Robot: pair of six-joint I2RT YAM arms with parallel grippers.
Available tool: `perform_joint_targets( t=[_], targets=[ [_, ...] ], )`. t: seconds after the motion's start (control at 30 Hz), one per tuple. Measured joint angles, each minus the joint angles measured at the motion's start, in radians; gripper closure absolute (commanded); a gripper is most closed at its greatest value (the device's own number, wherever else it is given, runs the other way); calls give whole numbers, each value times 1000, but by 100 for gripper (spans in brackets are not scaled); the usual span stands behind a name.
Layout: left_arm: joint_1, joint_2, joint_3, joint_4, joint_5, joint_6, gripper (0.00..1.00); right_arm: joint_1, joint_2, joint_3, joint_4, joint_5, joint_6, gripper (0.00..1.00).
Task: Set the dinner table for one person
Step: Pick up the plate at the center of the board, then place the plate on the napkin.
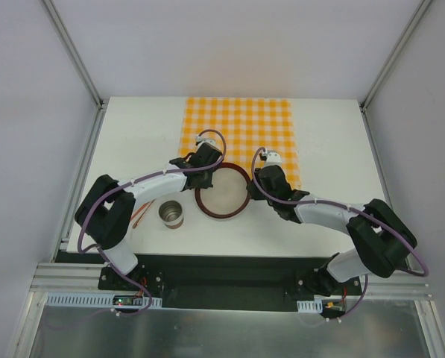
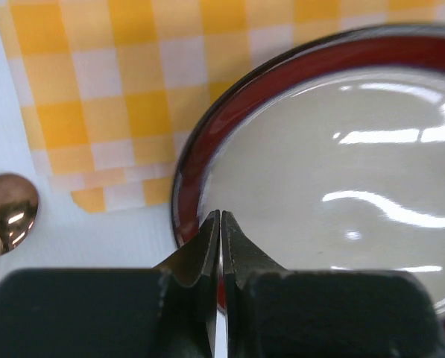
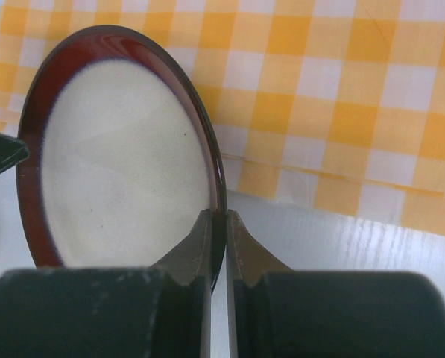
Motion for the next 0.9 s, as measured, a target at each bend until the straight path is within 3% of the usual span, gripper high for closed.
perform_joint_targets(
  t=[0.23,0.77,0.9],
  targets=[
    [-12,0,93,53,-1,14,100,-25,41,65,-28,-52,-44,100],
    [-2,29,101,51,-1,20,100,-120,178,150,-35,-153,-68,100],
    [23,29,69,60,0,18,78,-130,205,150,-24,-163,-68,100]
  ],
)
